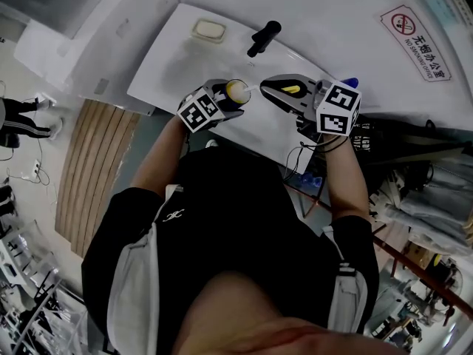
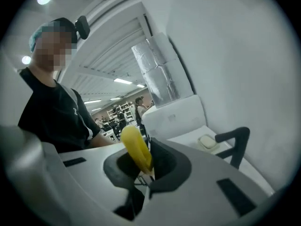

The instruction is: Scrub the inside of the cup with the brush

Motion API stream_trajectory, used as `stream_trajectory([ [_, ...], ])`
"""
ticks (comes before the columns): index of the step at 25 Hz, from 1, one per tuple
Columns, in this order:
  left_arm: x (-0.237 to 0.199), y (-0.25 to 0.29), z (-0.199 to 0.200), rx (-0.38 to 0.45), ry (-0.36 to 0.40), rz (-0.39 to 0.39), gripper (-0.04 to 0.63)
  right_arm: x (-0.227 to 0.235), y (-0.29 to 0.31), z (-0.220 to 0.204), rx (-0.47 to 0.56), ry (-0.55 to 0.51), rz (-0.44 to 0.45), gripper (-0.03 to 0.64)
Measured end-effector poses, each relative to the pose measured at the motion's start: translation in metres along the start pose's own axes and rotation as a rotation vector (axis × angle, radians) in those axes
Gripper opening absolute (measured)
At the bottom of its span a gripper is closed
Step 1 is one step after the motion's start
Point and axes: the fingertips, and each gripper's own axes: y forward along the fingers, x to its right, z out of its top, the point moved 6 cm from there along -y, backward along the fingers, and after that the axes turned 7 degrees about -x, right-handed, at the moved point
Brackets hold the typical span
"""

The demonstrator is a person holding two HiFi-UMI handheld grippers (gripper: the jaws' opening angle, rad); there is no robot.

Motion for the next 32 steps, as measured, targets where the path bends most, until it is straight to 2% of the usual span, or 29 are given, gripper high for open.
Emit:
stream_trajectory([
  [4,0.013,0.004,0.000,-0.040,0.061,-0.012,0.394,0.001,0.022,0.019,0.060,-0.082,0.010,0.015],
  [9,0.028,0.003,0.002,-0.015,0.079,-0.051,0.394,0.015,0.040,0.033,0.145,-0.070,-0.003,0.012],
  [14,0.032,-0.004,0.003,0.007,0.087,-0.045,0.394,0.034,0.047,0.034,0.194,0.021,-0.057,0.009],
  [23,0.016,-0.014,-0.009,0.056,-0.030,-0.008,0.394,0.063,0.013,0.010,0.194,0.227,-0.172,0.008],
  [29,0.009,-0.015,-0.007,0.074,-0.045,0.000,0.394,0.065,-0.014,-0.012,0.308,0.388,-0.139,0.006],
  [32,0.009,-0.013,-0.004,0.077,-0.043,-0.003,0.394,0.065,-0.023,-0.019,0.345,0.420,-0.156,0.006],
])
